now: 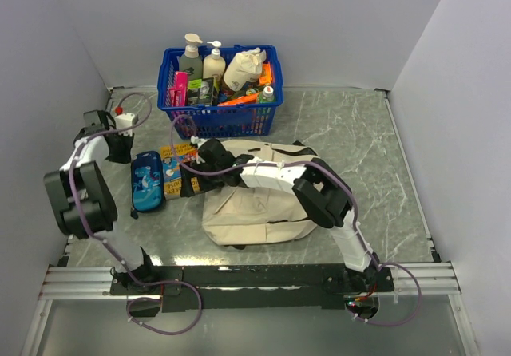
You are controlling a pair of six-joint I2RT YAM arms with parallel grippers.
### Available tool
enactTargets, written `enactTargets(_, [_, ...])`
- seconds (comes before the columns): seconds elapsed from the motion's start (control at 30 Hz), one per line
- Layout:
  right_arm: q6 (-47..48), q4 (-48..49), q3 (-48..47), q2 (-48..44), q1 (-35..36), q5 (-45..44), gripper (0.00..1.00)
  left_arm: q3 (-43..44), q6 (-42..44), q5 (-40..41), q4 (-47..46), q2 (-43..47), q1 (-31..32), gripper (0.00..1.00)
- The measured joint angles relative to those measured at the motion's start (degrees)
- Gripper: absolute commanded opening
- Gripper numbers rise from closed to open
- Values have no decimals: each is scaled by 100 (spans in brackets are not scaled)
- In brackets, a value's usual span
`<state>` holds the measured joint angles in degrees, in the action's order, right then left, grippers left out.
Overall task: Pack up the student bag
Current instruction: Move the student bag to the center of the board, then adjust the stationery at the center of the board.
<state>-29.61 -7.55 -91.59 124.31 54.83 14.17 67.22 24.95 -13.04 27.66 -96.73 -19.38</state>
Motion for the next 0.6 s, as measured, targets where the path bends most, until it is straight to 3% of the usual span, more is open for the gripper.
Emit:
enactTargets(0.2, [-164, 144, 1093, -612, -372, -516, 100, 804, -205, 105, -87, -931, 116, 3])
enactTargets(0.33, [-313, 2, 1766, -1108, -887, -739, 100, 675, -146, 122, -192, -940, 232, 3])
enactTargets(0.6, [-354, -199, 1746, -1193, -1113, -905, 100, 55, -13, 293, -796, -828, 820, 4])
